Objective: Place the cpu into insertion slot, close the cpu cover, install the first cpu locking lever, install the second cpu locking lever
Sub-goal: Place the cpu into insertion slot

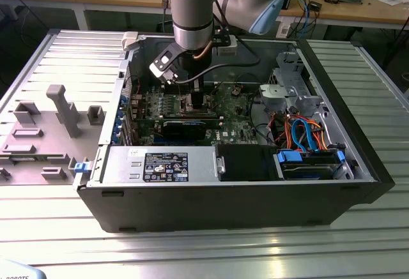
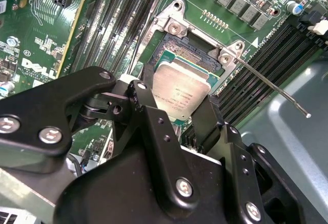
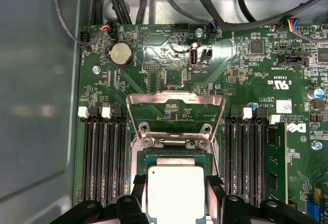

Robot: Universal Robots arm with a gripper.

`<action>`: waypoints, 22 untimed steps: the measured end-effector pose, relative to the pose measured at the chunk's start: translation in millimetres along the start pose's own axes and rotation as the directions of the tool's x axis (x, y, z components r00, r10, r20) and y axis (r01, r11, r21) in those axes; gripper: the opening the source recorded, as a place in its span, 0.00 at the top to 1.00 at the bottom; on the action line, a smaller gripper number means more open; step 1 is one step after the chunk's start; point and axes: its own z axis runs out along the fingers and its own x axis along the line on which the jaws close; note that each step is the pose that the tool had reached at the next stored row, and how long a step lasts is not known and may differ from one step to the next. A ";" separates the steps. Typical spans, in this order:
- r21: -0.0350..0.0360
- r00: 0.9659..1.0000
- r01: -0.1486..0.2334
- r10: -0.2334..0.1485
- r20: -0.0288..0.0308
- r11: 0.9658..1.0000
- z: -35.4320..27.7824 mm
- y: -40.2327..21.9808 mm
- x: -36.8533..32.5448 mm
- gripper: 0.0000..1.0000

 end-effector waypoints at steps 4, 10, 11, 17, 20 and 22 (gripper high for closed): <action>0.000 1.000 0.000 0.000 0.000 1.000 0.1 0.0 0.0 0.46; -0.001 1.000 0.000 0.000 -0.001 1.000 1.1 0.0 0.0 0.46; 0.000 1.000 0.000 0.000 0.000 1.000 1.7 -0.1 0.0 0.46; 0.000 1.000 0.000 0.000 0.000 1.000 7.5 -0.7 -0.2 0.46; -0.001 1.000 -0.005 0.005 0.000 1.000 10.4 -0.9 -0.4 0.46; -0.001 1.000 -0.010 0.010 0.001 1.000 10.9 -1.5 -0.4 0.46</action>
